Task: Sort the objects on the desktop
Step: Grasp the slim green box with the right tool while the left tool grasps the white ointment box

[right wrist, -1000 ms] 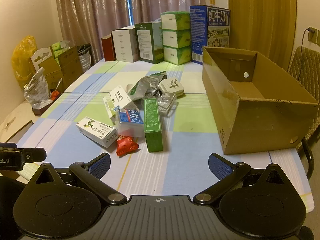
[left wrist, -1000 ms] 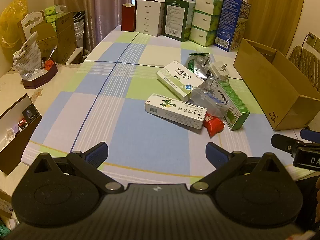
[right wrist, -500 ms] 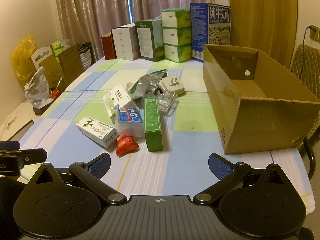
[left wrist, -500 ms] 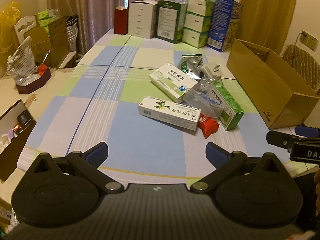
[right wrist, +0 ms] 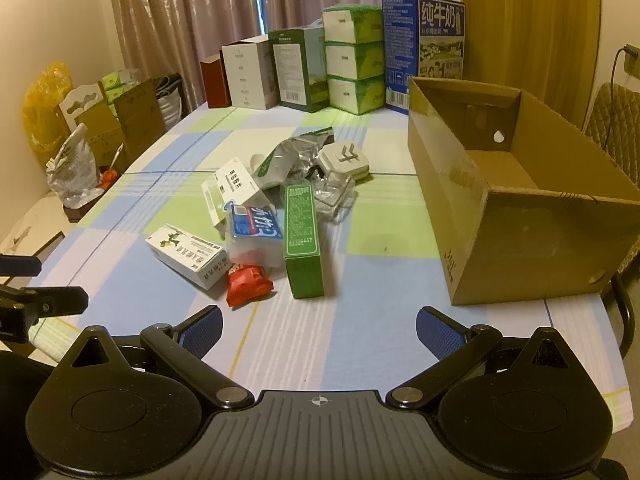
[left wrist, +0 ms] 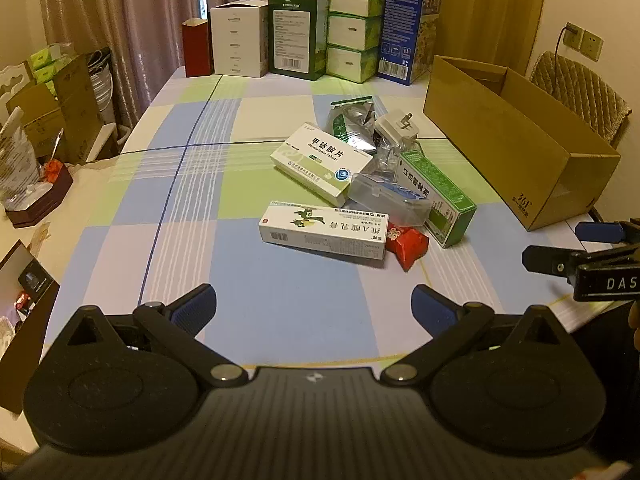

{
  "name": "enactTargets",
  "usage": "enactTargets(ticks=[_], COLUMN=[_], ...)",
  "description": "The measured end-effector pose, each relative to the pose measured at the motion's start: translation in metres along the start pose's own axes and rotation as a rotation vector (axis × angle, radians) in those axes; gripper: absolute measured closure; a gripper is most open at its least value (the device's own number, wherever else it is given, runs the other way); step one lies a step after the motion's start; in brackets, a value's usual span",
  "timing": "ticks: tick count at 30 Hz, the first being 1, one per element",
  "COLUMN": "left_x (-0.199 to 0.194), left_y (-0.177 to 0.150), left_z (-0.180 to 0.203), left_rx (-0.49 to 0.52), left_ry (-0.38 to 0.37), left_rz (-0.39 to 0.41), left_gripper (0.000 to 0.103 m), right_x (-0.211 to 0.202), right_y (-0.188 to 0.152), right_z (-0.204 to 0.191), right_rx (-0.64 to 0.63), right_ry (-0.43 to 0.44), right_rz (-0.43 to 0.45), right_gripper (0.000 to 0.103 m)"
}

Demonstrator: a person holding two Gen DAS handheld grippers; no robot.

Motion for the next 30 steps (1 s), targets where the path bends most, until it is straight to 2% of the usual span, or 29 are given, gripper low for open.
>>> enactTargets(ticks=[6, 15, 18, 23, 25, 30], left_x=[0.006, 0.017, 0.024, 0.038, 0.044, 0.063], left_y=[0.003, 0.012, 0.018, 0.026, 0.029, 0.036], left_z=[-0.004, -0.009, -0.011, -0.009, -0.007, 0.004], left_rx=[0.010, 0.101, 0.159, 0.312, 0.369, 0.542], left_ry=[-0.004, -0.039, -0.055, -0.102, -0.130, -0.200], left_rz=[-0.006, -0.006, -0.004, 0.005, 0.005, -0.005], left_gripper=[0.001, 0.001, 0.001, 0.001, 0.001, 0.001], right_x=[0.006, 0.018, 0.025, 0.043, 0.051, 0.071], right_y=[0.005, 0.015, 0.020, 0.026, 0.029, 0.037], right_z=[0.000, 0.001, 0.001, -0.002, -0.002, -0.004], right_rx=[-0.025, -0.061, -0.088, -0.155, -0.171, -0.190], right_ry=[0.006, 0.029, 0.046, 0.082, 0.093, 0.118], right_rz=[-0.003, -0.017, -0.025, -0.055, -0.064, -0.064], right_gripper=[0.003, 0.018, 0.023, 0.041, 0.045, 0.045])
Point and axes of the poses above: each gripper's, at about its wrist camera, not at the fingertips, and x roughly the way its jaws point, z to its right, y to its top, the point moved 2 cm from there along x, roughly the way its jaws point, and after that the axes turned 7 degrees about z, right-handed, at the moved point
